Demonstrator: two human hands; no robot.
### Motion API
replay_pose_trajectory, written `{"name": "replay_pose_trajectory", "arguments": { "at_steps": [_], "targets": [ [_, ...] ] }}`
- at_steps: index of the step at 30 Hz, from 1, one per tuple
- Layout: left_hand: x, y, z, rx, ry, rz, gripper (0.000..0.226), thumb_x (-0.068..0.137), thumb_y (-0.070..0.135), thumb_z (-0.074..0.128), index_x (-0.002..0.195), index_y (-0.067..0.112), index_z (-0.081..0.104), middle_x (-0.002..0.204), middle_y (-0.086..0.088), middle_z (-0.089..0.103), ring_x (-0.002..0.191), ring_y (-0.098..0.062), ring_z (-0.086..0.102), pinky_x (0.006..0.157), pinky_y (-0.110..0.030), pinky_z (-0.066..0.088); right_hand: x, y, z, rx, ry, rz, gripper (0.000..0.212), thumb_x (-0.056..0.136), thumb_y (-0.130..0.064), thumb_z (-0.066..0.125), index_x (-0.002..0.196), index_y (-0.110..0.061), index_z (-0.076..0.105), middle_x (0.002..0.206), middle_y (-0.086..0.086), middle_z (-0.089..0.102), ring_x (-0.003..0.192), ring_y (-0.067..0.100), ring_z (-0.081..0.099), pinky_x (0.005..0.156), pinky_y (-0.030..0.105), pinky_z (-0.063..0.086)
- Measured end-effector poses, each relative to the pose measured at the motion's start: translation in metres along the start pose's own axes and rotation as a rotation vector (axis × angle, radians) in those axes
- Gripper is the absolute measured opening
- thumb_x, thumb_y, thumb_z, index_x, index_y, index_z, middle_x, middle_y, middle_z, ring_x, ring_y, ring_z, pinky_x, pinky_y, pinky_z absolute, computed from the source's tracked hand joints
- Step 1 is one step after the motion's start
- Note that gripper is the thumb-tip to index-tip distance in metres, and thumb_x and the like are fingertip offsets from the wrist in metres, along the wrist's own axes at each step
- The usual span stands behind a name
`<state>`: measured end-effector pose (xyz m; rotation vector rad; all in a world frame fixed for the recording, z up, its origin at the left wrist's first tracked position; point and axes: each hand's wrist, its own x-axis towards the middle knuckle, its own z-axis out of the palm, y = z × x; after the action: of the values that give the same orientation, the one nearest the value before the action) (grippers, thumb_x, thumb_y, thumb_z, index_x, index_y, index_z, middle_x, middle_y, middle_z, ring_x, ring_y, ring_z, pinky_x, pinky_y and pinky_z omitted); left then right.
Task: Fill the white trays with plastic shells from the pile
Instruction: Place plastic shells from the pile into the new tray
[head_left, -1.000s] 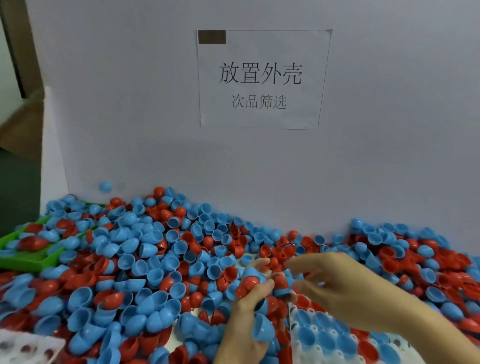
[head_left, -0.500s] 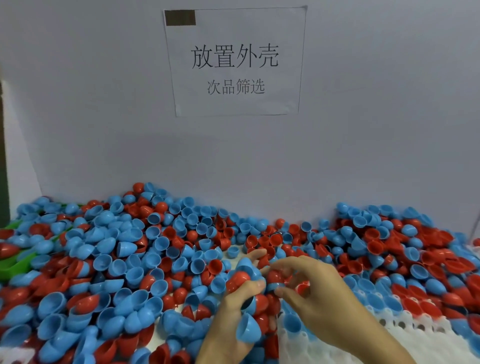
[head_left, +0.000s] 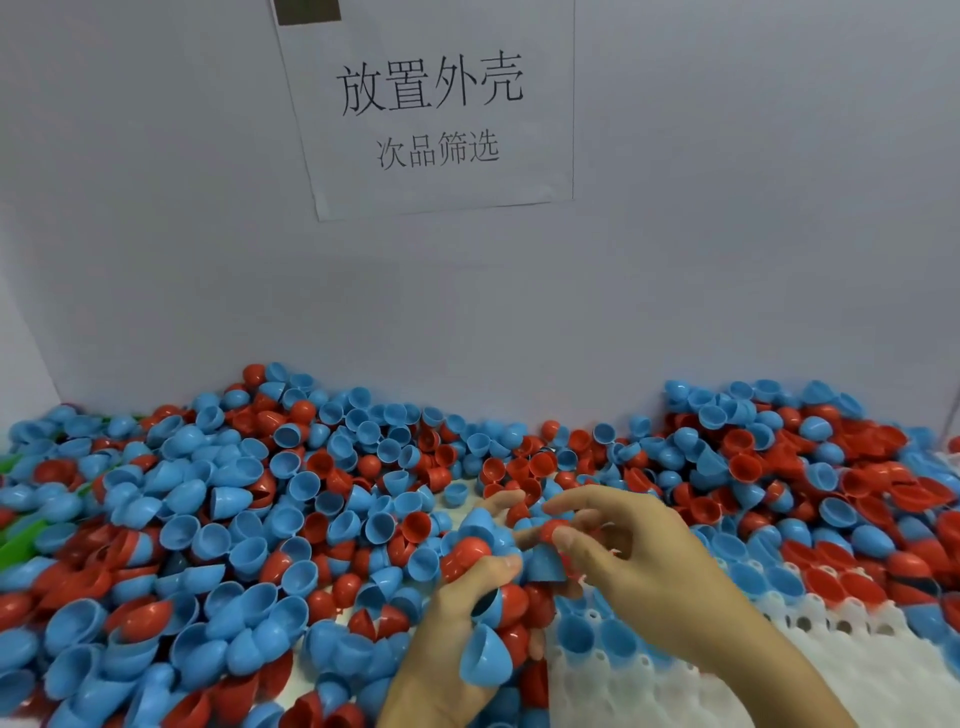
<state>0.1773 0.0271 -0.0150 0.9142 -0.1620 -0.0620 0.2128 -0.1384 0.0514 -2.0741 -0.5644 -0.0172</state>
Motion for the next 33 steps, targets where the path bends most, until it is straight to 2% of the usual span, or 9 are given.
{"name": "replay_pose_trajectory", "arguments": {
  "at_steps": [11, 16, 20, 22, 24, 26, 29, 31, 33],
  "targets": [
    [-0.001, 0.0, 0.001, -0.014, 0.083, -0.024, 0.064, 0.069, 0.017, 0.078, 0.13, 0.016, 0.059, 0.11, -0.025, 0.067, 0.071, -0.032, 0.068, 0.042, -0.03, 0.048, -0.001, -0.003, -0.016, 0.208, 0.093, 0.119, 0.009, 0.091, -0.034, 0.067, 0.098, -0.03, 0.068, 0.087, -0.013, 0.075, 0.079, 0.006, 0.073, 0.079, 0.031, 0.06],
    [-0.001, 0.003, 0.003, -0.043, 0.064, -0.012, 0.046, 0.077, 0.015, 0.07, 0.122, 0.023, 0.065, 0.115, -0.024, 0.067, 0.076, -0.034, 0.069, 0.043, -0.03, 0.048, -0.012, -0.007, -0.023, 0.194, 0.132, 0.062, 0.009, 0.087, -0.028, 0.071, 0.096, -0.031, 0.069, 0.088, -0.011, 0.074, 0.08, 0.009, 0.073, 0.077, 0.028, 0.061],
    [-0.001, 0.004, 0.004, -0.054, 0.053, -0.009, 0.039, 0.077, 0.016, 0.072, 0.115, 0.027, 0.069, 0.117, -0.019, 0.067, 0.085, -0.037, 0.069, 0.045, -0.029, 0.048, -0.03, -0.017, -0.05, -0.207, -0.299, 0.14, 0.011, 0.092, -0.037, 0.065, 0.099, -0.042, 0.071, 0.095, -0.018, 0.073, 0.087, 0.006, 0.071, 0.08, 0.023, 0.058],
    [-0.002, 0.005, 0.006, -0.061, 0.039, -0.008, 0.045, 0.074, 0.018, 0.076, 0.118, 0.026, 0.067, 0.116, -0.018, 0.067, 0.087, -0.037, 0.069, 0.045, -0.028, 0.048, -0.035, -0.025, -0.06, -0.443, -0.54, 0.319, 0.018, 0.095, -0.039, 0.063, 0.109, -0.046, 0.07, 0.122, -0.015, 0.068, 0.117, 0.008, 0.062, 0.101, 0.026, 0.05],
    [-0.002, 0.005, 0.007, -0.074, 0.029, 0.005, 0.044, 0.076, 0.016, 0.073, 0.118, 0.026, 0.067, 0.114, -0.02, 0.066, 0.086, -0.038, 0.069, 0.045, -0.028, 0.049, -0.051, -0.013, -0.066, -0.527, -0.64, 0.316, 0.046, 0.097, -0.031, 0.062, 0.142, -0.028, 0.053, 0.161, -0.002, 0.031, 0.149, 0.019, 0.027, 0.118, 0.032, 0.027],
    [-0.003, 0.005, 0.005, -0.086, 0.036, 0.019, 0.04, 0.079, 0.013, 0.069, 0.117, 0.025, 0.068, 0.115, -0.021, 0.067, 0.086, -0.039, 0.069, 0.045, -0.028, 0.05, -0.049, -0.024, -0.066, -0.578, -0.758, 0.322, 0.059, 0.095, -0.032, 0.065, 0.149, -0.024, 0.043, 0.164, -0.002, 0.022, 0.152, 0.021, 0.018, 0.12, 0.03, 0.021],
    [-0.003, 0.003, 0.003, -0.09, 0.034, 0.003, 0.053, 0.075, 0.013, 0.072, 0.126, 0.018, 0.063, 0.114, -0.027, 0.065, 0.078, -0.037, 0.07, 0.045, -0.031, 0.05, -0.019, -0.055, -0.056, -0.222, -0.53, 0.117, 0.046, 0.074, -0.055, 0.076, 0.118, -0.05, 0.064, 0.123, -0.025, 0.066, 0.12, 0.003, 0.06, 0.104, 0.023, 0.047],
    [-0.003, 0.003, 0.003, -0.073, 0.027, -0.012, 0.066, 0.068, 0.016, 0.078, 0.132, 0.012, 0.059, 0.113, -0.03, 0.063, 0.074, -0.036, 0.069, 0.045, -0.03, 0.049, -0.008, -0.061, -0.057, 0.129, -0.298, -0.029, 0.084, 0.062, -0.064, 0.08, 0.138, -0.054, 0.046, 0.135, -0.032, 0.055, 0.12, -0.005, 0.058, 0.094, 0.018, 0.052],
    [-0.003, 0.004, 0.004, -0.076, 0.031, 0.02, 0.06, 0.066, 0.017, 0.08, 0.124, 0.02, 0.064, 0.115, -0.026, 0.065, 0.08, -0.039, 0.07, 0.045, -0.029, 0.048, 0.001, -0.062, -0.051, 0.084, -0.179, -0.123, 0.097, 0.063, -0.066, 0.074, 0.147, -0.055, 0.027, 0.14, -0.037, 0.046, 0.12, -0.014, 0.052, 0.089, 0.01, 0.05]
  ]
}}
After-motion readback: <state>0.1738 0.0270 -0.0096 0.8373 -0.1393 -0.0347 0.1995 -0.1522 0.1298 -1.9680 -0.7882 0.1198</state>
